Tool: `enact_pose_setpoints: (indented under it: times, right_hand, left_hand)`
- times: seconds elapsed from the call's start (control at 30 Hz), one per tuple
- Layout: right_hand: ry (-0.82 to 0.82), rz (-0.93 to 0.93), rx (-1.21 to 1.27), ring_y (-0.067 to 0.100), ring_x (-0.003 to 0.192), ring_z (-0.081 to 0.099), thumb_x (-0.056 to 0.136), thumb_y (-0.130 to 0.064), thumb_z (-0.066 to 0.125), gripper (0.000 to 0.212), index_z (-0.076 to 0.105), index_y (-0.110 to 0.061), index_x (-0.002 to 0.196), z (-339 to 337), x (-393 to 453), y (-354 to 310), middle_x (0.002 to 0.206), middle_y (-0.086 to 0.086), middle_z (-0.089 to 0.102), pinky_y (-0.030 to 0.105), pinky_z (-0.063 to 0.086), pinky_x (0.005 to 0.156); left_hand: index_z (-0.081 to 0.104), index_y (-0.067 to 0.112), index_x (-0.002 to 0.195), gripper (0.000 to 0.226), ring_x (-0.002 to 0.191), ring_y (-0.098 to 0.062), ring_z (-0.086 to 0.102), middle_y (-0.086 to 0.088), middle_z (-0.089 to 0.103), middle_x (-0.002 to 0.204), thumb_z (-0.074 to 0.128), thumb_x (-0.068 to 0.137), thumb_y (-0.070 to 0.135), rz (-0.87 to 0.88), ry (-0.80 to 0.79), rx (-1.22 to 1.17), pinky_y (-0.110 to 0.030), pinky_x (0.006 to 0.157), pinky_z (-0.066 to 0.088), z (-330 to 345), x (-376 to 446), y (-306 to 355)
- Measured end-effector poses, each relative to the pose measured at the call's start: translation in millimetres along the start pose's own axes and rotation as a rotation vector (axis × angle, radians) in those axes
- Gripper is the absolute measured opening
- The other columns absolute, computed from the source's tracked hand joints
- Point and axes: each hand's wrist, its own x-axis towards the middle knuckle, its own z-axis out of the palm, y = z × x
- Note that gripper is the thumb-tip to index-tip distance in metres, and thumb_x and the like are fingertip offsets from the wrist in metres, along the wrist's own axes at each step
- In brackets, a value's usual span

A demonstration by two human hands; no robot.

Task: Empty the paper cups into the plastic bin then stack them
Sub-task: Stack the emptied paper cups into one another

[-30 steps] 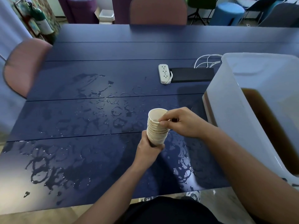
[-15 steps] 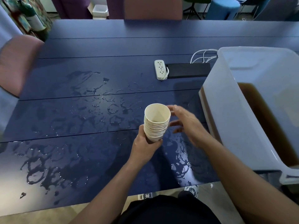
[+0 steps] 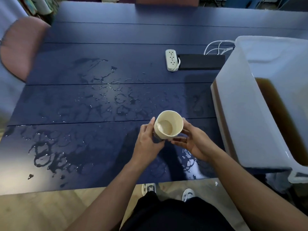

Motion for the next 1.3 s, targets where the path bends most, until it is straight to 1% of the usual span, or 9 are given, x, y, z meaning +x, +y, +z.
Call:
enact_pose_setpoints:
  times: [0.17,0.3,0.43,0.63,0.73,0.93,1.07,1.2,1.3]
  right_hand:
    - [-0.065,0.036,-0.052,0.030,0.094,0.067,0.096,-0.049,0.056,0.048,0.071,-0.010,0.120,3,-9,7,0.123,0.007,0.070,0.041,0.056,0.094]
    - [-0.140,0.060,-0.108,0.027,0.090,0.070,0.099,-0.045,0.054,0.037,0.079,-0.017,0.102,5,-23,11,0.108,0.000,0.075,0.039,0.055,0.094]
    - [-0.237,0.059,-0.180,0.016,0.083,0.071,0.101,-0.041,0.051,0.033,0.081,-0.028,0.095,1,-44,16,0.101,-0.007,0.076,0.037,0.053,0.092]
    - [-0.414,0.127,-0.283,0.010,0.081,0.068,0.100,-0.034,0.053,0.026,0.077,-0.026,0.106,-21,-82,42,0.104,-0.002,0.072,0.024,0.055,0.073]
    - [-0.526,0.168,-0.328,0.011,0.093,0.066,0.100,-0.033,0.052,0.031,0.071,-0.024,0.123,-36,-96,65,0.118,0.002,0.069,0.025,0.054,0.080]
    - [-0.684,0.334,-0.323,0.014,0.103,0.064,0.095,-0.032,0.057,0.046,0.057,-0.018,0.138,-60,-115,129,0.133,0.011,0.061,0.025,0.055,0.079]
    - [-0.695,0.403,-0.322,0.019,0.111,0.061,0.094,-0.029,0.058,0.043,0.060,-0.021,0.136,-61,-112,151,0.138,0.013,0.060,0.036,0.048,0.098]
    - [-0.619,0.433,-0.439,0.020,0.106,0.064,0.100,-0.029,0.053,0.034,0.063,-0.028,0.133,-53,-96,169,0.133,0.009,0.064,0.030,0.055,0.080]
    - [-0.524,0.462,-0.477,0.023,0.110,0.063,0.100,-0.032,0.053,0.033,0.062,-0.032,0.132,-49,-74,190,0.129,0.005,0.065,0.030,0.055,0.076]
  left_hand:
    - [0.047,0.048,0.118,0.066,0.107,0.019,0.055,0.027,0.060,0.116,0.079,0.083,0.003,-0.034,0.127,-0.168,-0.001,0.085,0.038,-6,-35,6]
    - [0.054,0.038,0.130,0.067,0.116,-0.004,0.058,0.006,0.055,0.129,0.067,0.085,-0.010,-0.062,0.199,-0.193,-0.014,0.096,0.047,-1,-63,7]
    - [0.057,0.021,0.140,0.061,0.118,-0.014,0.056,0.001,0.046,0.127,0.059,0.088,-0.011,-0.116,0.313,-0.183,-0.034,0.107,0.049,9,-94,13]
    - [0.060,0.030,0.137,0.054,0.107,0.001,0.056,0.004,0.049,0.119,0.057,0.095,-0.003,-0.213,0.483,-0.233,-0.016,0.098,0.047,41,-168,21]
    - [0.062,0.030,0.135,0.053,0.096,0.009,0.056,0.002,0.052,0.116,0.058,0.094,-0.003,-0.248,0.537,-0.263,-0.005,0.087,0.043,55,-206,16]
    - [0.062,0.029,0.136,0.056,0.093,0.003,0.060,0.003,0.054,0.114,0.060,0.092,-0.005,-0.391,0.596,-0.312,-0.015,0.089,0.050,90,-280,-13]
    - [0.064,0.025,0.133,0.051,0.101,0.001,0.062,0.002,0.060,0.124,0.058,0.091,-0.004,-0.471,0.630,-0.367,-0.020,0.090,0.054,102,-297,-33]
    - [0.066,0.024,0.129,0.035,0.117,-0.009,0.060,0.006,0.064,0.126,0.055,0.098,0.013,-0.572,0.636,-0.427,-0.038,0.103,0.052,109,-289,-60]
    - [0.067,0.023,0.123,0.028,0.117,-0.012,0.060,0.001,0.065,0.127,0.051,0.100,0.024,-0.628,0.615,-0.469,-0.040,0.104,0.050,112,-269,-85]
